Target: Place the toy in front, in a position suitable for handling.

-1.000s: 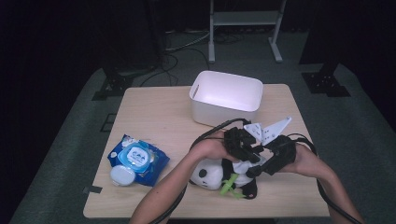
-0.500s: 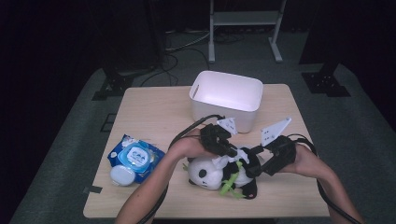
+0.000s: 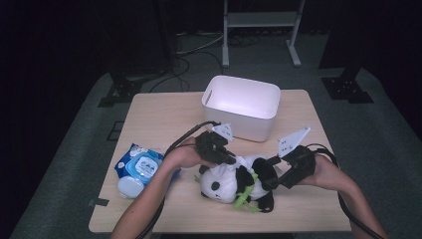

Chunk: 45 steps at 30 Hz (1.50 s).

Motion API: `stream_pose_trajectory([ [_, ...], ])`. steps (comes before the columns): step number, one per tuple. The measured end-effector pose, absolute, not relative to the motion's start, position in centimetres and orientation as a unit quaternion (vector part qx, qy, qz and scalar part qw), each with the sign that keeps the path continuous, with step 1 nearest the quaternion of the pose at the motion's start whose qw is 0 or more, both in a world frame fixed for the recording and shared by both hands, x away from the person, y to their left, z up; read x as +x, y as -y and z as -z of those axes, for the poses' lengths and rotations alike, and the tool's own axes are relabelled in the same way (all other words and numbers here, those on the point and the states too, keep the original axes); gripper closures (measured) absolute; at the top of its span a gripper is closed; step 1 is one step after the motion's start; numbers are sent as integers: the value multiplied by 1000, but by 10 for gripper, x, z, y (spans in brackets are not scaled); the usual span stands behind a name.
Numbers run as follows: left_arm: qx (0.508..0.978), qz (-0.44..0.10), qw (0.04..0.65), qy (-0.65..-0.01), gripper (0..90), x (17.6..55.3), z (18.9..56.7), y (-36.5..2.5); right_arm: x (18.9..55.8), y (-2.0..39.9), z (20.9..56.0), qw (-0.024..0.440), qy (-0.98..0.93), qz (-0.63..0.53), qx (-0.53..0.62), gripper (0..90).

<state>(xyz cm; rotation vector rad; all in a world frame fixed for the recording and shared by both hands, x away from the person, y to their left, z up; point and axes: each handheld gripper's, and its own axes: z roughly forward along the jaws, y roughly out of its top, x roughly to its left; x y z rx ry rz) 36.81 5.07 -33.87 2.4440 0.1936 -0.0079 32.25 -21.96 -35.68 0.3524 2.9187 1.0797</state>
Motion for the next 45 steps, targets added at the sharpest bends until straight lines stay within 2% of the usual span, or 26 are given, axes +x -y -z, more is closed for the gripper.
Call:
stream_pose_trajectory([
  [8, 937, -10, 335, -100, 801, 370, 334, -80, 319, 220, 357, 8, -933, -341, 110, 303],
  [13, 931, 0, 345, -120, 801, 369, 343, -96, 318, 220, 357, 4, -933, -341, 115, 304],
  [19, 928, 5, 353, -115, 807, 364, 351, -98, 319, 218, 352, 1, -937, -331, 111, 295],
  [27, 924, 9, 364, -111, 808, 358, 353, -103, 337, 201, 337, 5, -940, -322, 111, 230],
  [31, 923, 8, 368, -109, 808, 356, 354, -104, 353, 187, 340, -5, -946, -306, 111, 185],
  [37, 923, 16, 371, -104, 808, 352, 356, -106, 368, 179, 355, -74, -947, -288, 123, 135],
  [45, 924, 17, 369, -103, 807, 350, 354, -103, 361, 178, 364, -84, -944, -292, 125, 130],
])
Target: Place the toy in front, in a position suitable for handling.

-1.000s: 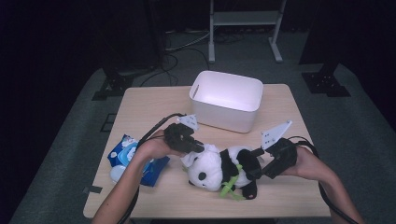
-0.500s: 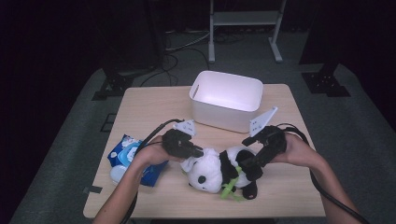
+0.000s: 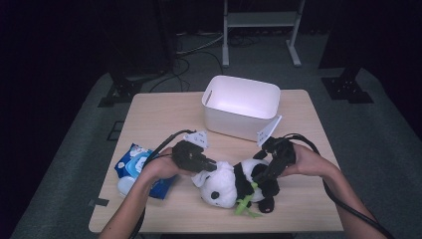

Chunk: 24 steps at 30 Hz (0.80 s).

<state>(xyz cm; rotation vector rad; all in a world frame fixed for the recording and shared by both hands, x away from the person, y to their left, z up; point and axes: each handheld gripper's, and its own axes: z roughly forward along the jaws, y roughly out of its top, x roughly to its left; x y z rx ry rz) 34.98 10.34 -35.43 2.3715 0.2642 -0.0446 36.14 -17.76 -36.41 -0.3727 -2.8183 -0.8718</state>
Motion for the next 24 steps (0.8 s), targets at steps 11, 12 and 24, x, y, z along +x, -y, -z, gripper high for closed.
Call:
stream_pose_trajectory([
  [11, 913, 23, 388, -127, 808, 363, 346, -111, 347, 185, 362, 12, 940, 327, -97, 424],
  [12, 913, 19, 386, -127, 808, 364, 345, -111, 347, 185, 360, 5, 939, 329, -95, 434],
  [24, 898, -8, 415, -146, 807, 373, 323, -120, 344, 186, 346, -107, 935, 332, -69, 428],
])
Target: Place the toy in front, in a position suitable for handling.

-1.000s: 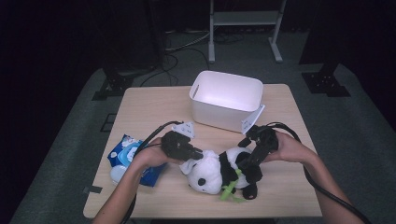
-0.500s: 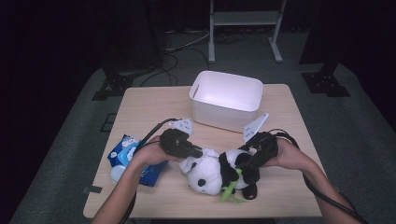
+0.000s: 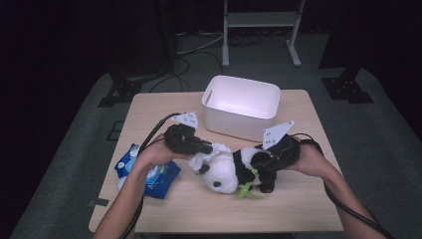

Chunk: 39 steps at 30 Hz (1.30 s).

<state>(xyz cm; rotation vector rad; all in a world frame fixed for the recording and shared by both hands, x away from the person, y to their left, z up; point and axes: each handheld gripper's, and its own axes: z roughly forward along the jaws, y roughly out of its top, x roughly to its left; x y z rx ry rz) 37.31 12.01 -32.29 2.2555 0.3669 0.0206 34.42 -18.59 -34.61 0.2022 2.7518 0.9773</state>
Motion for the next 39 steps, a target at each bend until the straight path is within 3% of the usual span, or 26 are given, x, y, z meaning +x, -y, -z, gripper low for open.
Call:
stream_pose_trajectory([
  [5, 909, 10, 391, -144, 806, 372, 344, -108, 338, 186, 349, 99, -931, -344, 68, 296],
  [10, 907, 34, 396, -136, 806, 366, 358, -105, 336, 188, 348, 58, -937, -335, 80, 195],
  [16, 914, 37, 384, -123, 806, 357, 357, -105, 345, 195, 328, 17, -928, -356, 106, 222],
  [23, 913, 48, 387, -121, 795, 355, 357, -109, 359, 191, 343, -42, -929, -344, 132, 180],
  [39, 918, 54, 375, -120, 793, 354, 366, -104, 339, 188, 346, -43, -935, -335, 106, 188],
])
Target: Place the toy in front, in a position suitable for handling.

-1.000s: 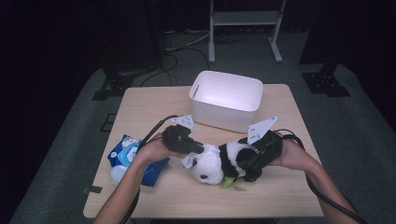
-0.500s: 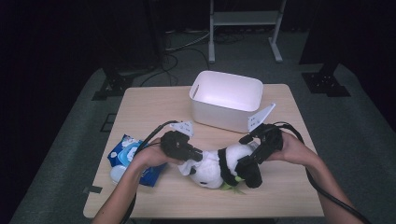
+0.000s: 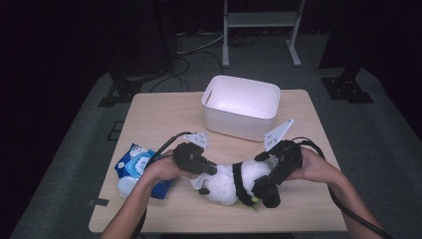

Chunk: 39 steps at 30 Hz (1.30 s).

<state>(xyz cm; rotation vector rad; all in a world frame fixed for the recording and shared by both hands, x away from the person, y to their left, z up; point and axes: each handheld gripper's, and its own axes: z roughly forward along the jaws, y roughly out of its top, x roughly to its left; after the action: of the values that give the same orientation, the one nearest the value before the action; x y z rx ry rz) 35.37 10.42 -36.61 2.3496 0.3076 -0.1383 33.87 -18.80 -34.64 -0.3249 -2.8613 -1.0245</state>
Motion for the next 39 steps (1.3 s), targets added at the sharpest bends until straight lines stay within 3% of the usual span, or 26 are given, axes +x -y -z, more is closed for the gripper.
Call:
stream_pose_trajectory([
  [6, 916, 56, 377, -122, 793, 354, 367, -103, 344, 175, 348, 48, 944, 307, -114, 97],
  [12, 916, 56, 378, -123, 793, 356, 369, -100, 345, 162, 368, 27, 954, 273, -123, 103],
  [14, 916, 53, 378, -125, 793, 356, 369, -99, 345, 160, 374, 20, 954, 269, -128, 138],
  [20, 907, 52, 393, -142, 793, 364, 364, -108, 341, 173, 365, -20, 944, 311, -113, 417],
  [23, 902, 43, 404, -148, 793, 369, 355, -112, 342, 177, 355, -42, 935, 338, -103, 463],
  [25, 895, 33, 416, -155, 793, 372, 345, -115, 341, 176, 347, -89, 932, 338, -98, 464],
  [27, 891, 24, 425, -155, 793, 374, 338, -116, 342, 178, 343, -137, 922, 350, -89, 460],
  [30, 895, 14, 418, -157, 793, 377, 339, -112, 347, 180, 345, -152, 917, 358, -85, 421],
  [35, 908, 31, 386, -159, 793, 375, 365, -99, 347, 175, 364, -111, 925, 352, -88, 201],
  [39, 906, 50, 393, -150, 793, 369, 373, -96, 348, 177, 351, -56, 930, 348, -103, 175],
])
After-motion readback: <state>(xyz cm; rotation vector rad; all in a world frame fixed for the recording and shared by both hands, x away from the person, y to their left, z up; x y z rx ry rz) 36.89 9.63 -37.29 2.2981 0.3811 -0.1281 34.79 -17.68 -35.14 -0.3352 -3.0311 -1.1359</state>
